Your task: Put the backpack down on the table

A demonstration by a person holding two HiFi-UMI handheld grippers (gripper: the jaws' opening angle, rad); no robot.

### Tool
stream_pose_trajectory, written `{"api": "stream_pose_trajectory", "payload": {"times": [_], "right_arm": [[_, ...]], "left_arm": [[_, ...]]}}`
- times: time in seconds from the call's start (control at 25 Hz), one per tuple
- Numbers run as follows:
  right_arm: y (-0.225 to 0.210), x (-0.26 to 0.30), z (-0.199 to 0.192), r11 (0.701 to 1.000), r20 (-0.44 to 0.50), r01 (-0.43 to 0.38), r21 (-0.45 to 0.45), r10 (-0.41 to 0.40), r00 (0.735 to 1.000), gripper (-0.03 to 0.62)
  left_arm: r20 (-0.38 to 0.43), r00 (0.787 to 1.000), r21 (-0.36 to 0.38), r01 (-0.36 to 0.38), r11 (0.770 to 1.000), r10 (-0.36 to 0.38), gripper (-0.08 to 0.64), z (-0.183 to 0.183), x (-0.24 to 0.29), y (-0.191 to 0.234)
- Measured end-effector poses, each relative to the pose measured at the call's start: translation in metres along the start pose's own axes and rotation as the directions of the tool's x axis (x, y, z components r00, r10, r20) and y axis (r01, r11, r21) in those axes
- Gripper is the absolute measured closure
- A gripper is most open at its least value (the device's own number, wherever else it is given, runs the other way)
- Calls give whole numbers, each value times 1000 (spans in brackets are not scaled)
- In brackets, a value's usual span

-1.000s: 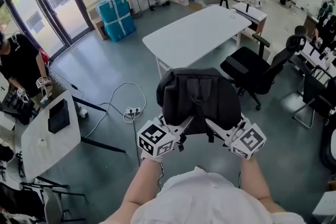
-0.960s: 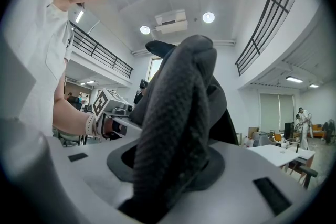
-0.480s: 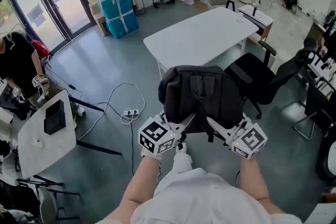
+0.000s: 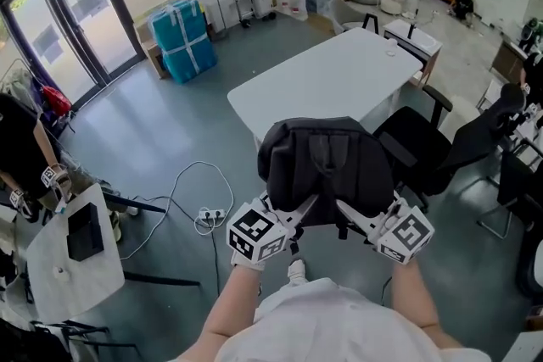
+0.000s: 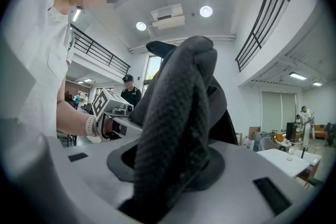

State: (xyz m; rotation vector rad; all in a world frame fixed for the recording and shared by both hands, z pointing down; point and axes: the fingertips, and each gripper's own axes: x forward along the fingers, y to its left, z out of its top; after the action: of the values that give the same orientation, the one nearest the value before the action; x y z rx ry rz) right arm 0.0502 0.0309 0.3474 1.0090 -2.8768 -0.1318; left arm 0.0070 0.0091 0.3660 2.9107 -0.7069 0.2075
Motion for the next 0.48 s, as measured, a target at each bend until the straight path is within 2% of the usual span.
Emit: {"api": "stream_pose_trajectory", "payload": {"times": [0.24, 0.48], "right_arm": [[-44, 53, 6, 1000, 5, 26, -2, -26, 1000, 436], [-70, 85, 2, 1000, 13, 23, 1, -23, 1000, 436]], "left_arm": [[2, 1000, 16, 27, 1000, -27, 488, 19, 16, 66], [-1, 1000, 24, 22, 999, -22, 488, 22, 27, 105]]}}
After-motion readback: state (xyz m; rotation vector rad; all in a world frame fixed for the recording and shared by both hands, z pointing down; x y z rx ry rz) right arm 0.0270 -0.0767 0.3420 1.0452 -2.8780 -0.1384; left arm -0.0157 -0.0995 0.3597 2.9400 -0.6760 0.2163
